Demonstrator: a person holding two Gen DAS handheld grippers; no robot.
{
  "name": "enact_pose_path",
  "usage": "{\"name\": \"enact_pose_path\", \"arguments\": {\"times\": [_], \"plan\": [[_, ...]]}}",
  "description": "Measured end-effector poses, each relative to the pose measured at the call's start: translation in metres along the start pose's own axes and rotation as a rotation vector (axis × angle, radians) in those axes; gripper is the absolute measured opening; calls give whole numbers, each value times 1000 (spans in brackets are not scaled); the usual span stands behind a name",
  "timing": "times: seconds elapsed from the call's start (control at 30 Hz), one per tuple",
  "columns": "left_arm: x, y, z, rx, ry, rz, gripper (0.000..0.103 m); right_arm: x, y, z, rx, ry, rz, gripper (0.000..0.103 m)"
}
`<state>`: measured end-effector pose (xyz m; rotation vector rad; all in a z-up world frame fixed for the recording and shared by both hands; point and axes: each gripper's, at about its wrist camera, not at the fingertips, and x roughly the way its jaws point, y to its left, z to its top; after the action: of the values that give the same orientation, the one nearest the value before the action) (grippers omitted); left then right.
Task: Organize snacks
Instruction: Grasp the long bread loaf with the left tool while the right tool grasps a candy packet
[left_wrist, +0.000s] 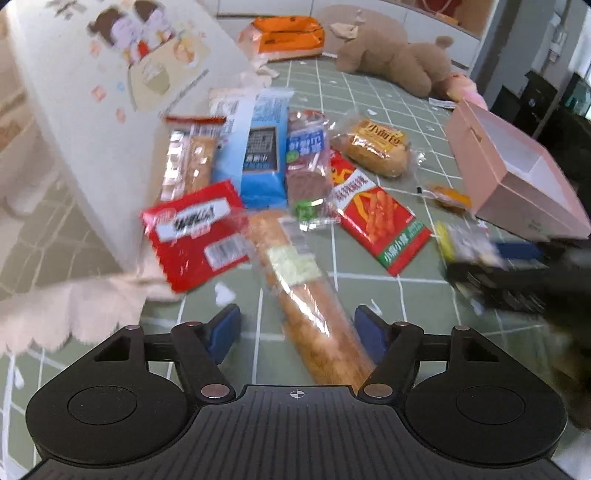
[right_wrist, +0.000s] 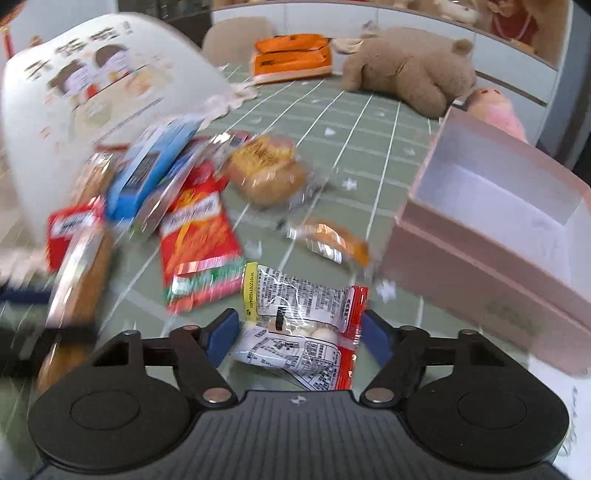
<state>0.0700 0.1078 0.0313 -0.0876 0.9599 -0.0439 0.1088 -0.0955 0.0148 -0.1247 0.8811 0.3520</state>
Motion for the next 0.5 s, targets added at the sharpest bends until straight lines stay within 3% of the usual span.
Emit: {"name": "enact_pose_path", "arguments": {"times": [0.07,0.1,0.17,0.27,0.37,0.43,0.5], "plan": [[2,-13,2,58,-11,14,47,-20,-12,-17,11,14,-2,53],[1,-20,3,84,-8,14,41,-30,-18,-24,23,20,-2,47],[-6,-37,1,134,-10,-43,31,-58,-35,-39,53,18,6,46],[-28,-70,-10,238,-37,-106,31,-92,-57,-55,52,-16,-30,45],[-55,-101,-11,281,-62,-193,31,-117,-74,-70,52,-55,-52,34],[-76,-120,4,285,-108,-248,31,-126,-82,-76,66,-67,-62,17],[-97,-138,28,296,-195,-294,31,-138,-92,-82,89,-74,-48,17]]}}
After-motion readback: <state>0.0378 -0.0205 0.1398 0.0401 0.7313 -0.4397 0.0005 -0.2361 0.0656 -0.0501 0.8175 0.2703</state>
